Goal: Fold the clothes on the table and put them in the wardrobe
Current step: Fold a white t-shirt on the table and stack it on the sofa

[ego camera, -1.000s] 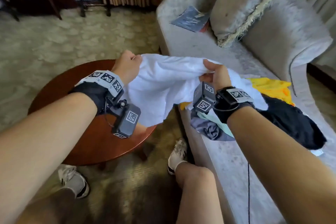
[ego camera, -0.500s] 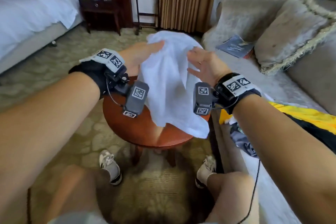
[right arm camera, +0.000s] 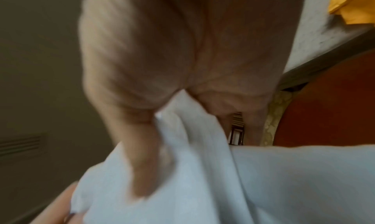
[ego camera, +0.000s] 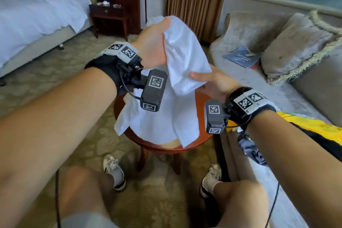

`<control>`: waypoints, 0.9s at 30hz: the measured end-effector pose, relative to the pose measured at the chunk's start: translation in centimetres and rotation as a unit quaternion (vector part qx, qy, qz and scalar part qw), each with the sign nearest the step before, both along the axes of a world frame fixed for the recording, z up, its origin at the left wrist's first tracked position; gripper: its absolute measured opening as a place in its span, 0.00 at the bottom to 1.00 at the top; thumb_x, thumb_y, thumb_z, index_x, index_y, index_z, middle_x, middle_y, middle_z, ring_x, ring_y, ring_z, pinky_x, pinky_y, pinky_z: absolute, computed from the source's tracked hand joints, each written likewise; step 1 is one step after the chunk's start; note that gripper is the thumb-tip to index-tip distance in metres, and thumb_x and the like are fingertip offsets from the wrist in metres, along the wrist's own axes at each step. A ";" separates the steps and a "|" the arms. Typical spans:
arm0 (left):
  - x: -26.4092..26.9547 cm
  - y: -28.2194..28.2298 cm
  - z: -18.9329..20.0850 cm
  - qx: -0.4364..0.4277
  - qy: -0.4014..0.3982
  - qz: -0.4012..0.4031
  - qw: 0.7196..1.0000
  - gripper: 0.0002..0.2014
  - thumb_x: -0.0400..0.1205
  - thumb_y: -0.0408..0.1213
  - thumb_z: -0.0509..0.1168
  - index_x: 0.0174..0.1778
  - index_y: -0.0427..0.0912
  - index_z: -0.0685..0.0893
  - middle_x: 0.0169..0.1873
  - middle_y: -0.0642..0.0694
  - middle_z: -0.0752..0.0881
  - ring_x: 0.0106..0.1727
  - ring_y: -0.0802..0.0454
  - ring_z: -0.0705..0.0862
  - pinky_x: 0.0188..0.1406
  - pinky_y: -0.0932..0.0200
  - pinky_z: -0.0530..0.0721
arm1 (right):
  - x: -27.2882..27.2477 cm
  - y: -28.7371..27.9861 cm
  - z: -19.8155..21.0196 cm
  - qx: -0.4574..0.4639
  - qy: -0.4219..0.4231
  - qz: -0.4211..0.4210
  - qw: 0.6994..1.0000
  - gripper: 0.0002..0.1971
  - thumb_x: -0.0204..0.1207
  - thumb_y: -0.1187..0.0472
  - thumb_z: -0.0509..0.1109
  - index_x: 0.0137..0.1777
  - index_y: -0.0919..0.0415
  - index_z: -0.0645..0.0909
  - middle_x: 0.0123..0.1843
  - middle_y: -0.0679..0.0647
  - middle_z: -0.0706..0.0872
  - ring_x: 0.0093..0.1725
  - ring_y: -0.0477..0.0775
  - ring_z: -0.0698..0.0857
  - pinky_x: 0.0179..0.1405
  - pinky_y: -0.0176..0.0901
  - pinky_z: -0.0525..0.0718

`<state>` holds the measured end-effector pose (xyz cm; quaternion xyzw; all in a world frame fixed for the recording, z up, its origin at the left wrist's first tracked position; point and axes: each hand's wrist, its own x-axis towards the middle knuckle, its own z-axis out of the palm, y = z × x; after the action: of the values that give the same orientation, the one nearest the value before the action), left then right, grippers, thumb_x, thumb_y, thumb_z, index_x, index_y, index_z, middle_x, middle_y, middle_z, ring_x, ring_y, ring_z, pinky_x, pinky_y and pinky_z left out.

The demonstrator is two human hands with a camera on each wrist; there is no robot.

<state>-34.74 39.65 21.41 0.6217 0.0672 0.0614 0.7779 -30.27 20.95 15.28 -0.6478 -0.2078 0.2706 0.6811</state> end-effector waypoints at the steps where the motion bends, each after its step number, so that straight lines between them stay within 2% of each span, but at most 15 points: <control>1: 0.1 0.2 -0.1 -0.003 -0.006 -0.031 0.999 0.22 0.90 0.49 0.50 0.75 0.42 0.74 0.59 0.51 0.85 0.63 0.55 0.84 0.70 0.58 0.77 | 0.3 0.3 -0.2 0.008 -0.005 -0.044 0.999 0.27 0.73 0.67 0.76 0.73 0.62 0.78 0.64 0.59 0.89 0.62 0.62 0.88 0.61 0.59 0.86; 3: 0.3 0.2 -0.1 0.031 0.005 -0.046 0.998 0.27 0.84 0.52 0.61 0.74 0.39 0.74 0.64 0.42 0.83 0.68 0.41 0.82 0.68 0.44 0.78 | 0.5 0.5 -0.1 0.045 0.004 -0.120 0.992 0.22 0.75 0.71 0.72 0.70 0.68 0.81 0.59 0.63 0.90 0.56 0.65 0.90 0.54 0.60 0.88; 5: 0.5 0.3 -0.2 0.207 0.016 -0.009 0.978 0.25 0.75 0.52 0.73 0.64 0.44 0.78 0.59 0.48 0.84 0.62 0.48 0.83 0.60 0.49 0.82 | 0.6 0.7 0.4 0.085 0.034 -0.163 0.982 0.20 0.76 0.70 0.69 0.69 0.68 0.81 0.62 0.65 0.89 0.60 0.69 0.88 0.59 0.65 0.86; 6: 0.8 0.9 -0.6 0.308 0.011 0.034 0.951 0.29 0.70 0.52 0.76 0.64 0.45 0.78 0.60 0.50 0.83 0.62 0.51 0.82 0.60 0.50 0.81 | 0.5 0.7 0.8 0.096 0.043 -0.186 0.977 0.21 0.74 0.70 0.67 0.69 0.68 0.80 0.64 0.66 0.88 0.62 0.70 0.87 0.63 0.66 0.84; 8: 1.4 2.1 -1.9 0.470 0.020 0.102 0.877 0.36 0.67 0.52 0.77 0.70 0.45 0.76 0.67 0.44 0.80 0.68 0.44 0.78 0.69 0.46 0.76 | 0.7 0.7 1.4 0.099 0.032 -0.225 0.969 0.20 0.71 0.69 0.65 0.64 0.70 0.82 0.64 0.67 0.87 0.60 0.70 0.87 0.64 0.61 0.83; 11: 1.4 3.4 -4.9 0.573 0.066 0.160 0.801 0.39 0.70 0.53 0.75 0.76 0.46 0.70 0.73 0.36 0.71 0.75 0.35 0.68 0.74 0.41 0.69 | 0.7 1.2 2.5 0.053 -0.001 -0.262 0.964 0.14 0.63 0.62 0.67 0.49 0.62 0.83 0.49 0.62 0.87 0.46 0.62 0.84 0.47 0.55 0.80; 14: 1.0 3.4 -7.2 0.634 0.102 0.189 0.743 0.41 0.71 0.58 0.71 0.77 0.47 0.65 0.74 0.38 0.65 0.76 0.34 0.59 0.74 0.37 0.63 | 2.7 0.9 2.2 0.005 -0.038 -0.313 0.949 0.07 0.53 0.57 0.65 0.31 0.55 0.79 0.40 0.58 0.81 0.41 0.59 0.79 0.44 0.56 0.75; 16: 0.9 3.8 -8.1 0.615 0.146 0.202 0.748 0.45 0.72 0.60 0.71 0.79 0.44 0.61 0.78 0.35 0.59 0.79 0.32 0.54 0.77 0.36 0.59 | 3.0 0.3 2.0 -0.001 -0.056 -0.333 0.941 0.04 0.50 0.56 0.64 0.23 0.55 0.78 0.37 0.56 0.78 0.41 0.61 0.76 0.44 0.58 0.74; 17: 1.7 5.1 -9.1 0.566 0.188 0.208 0.775 0.51 0.71 0.63 0.71 0.82 0.44 0.54 0.80 0.33 0.54 0.81 0.30 0.50 0.79 0.37 0.57 | 3.0 -0.1 1.8 0.014 -0.046 -0.336 0.940 0.03 0.50 0.57 0.64 0.24 0.54 0.77 0.36 0.56 0.76 0.40 0.63 0.73 0.43 0.58 0.73; 18: 1.4 5.6 -9.0 0.506 0.217 0.215 0.807 0.58 0.68 0.67 0.71 0.84 0.45 0.47 0.82 0.31 0.51 0.82 0.29 0.48 0.80 0.37 0.56 | 2.6 -0.3 1.8 0.035 -0.020 -0.339 0.940 0.07 0.51 0.59 0.64 0.31 0.55 0.77 0.38 0.57 0.76 0.40 0.63 0.73 0.43 0.57 0.73; 20: 1.8 7.5 -10.1 0.400 0.249 0.226 0.853 0.69 0.58 0.74 0.73 0.85 0.47 0.40 0.82 0.36 0.58 0.81 0.30 0.57 0.79 0.38 0.62 | 0.6 -0.2 2.5 0.056 0.036 -0.314 0.947 0.21 0.50 0.63 0.62 0.47 0.61 0.76 0.45 0.60 0.80 0.42 0.63 0.78 0.46 0.53 0.79; 22: 2.1 7.7 -11.1 0.361 0.245 0.235 0.868 0.69 0.55 0.71 0.75 0.84 0.41 0.48 0.77 0.44 0.64 0.78 0.32 0.63 0.78 0.39 0.64 | 0.6 -0.3 2.2 0.082 0.042 -0.302 0.949 0.17 0.54 0.65 0.58 0.45 0.63 0.77 0.45 0.60 0.84 0.41 0.62 0.84 0.44 0.47 0.83; 23: 2.3 7.4 -11.7 0.365 0.229 0.258 0.865 0.68 0.55 0.72 0.75 0.84 0.41 0.52 0.78 0.40 0.62 0.79 0.30 0.61 0.78 0.35 0.63 | 0.7 -0.3 1.9 0.097 0.052 -0.293 0.950 0.11 0.57 0.67 0.56 0.38 0.63 0.78 0.41 0.59 0.86 0.37 0.60 0.84 0.39 0.42 0.84; 25: 2.3 6.2 -12.3 0.333 0.199 0.317 0.865 0.61 0.66 0.64 0.73 0.84 0.40 0.44 0.83 0.36 0.49 0.82 0.29 0.54 0.80 0.37 0.58 | 1.1 -0.4 1.2 0.103 0.078 -0.302 0.944 0.07 0.58 0.66 0.55 0.26 0.58 0.75 0.32 0.56 0.83 0.29 0.59 0.81 0.32 0.38 0.80; 27: 3.1 5.7 -13.2 0.273 0.161 0.349 0.882 0.55 0.74 0.53 0.70 0.83 0.35 0.40 0.83 0.37 0.53 0.81 0.34 0.60 0.76 0.52 0.63 | 1.8 -0.5 0.0 0.093 0.071 -0.350 0.929 0.04 0.52 0.64 0.60 0.24 0.55 0.68 0.28 0.54 0.76 0.27 0.58 0.74 0.30 0.39 0.72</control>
<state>-31.64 45.40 8.22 0.7471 0.3843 0.2438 0.4844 -28.43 20.41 15.32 -0.5921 0.0569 0.0397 0.8029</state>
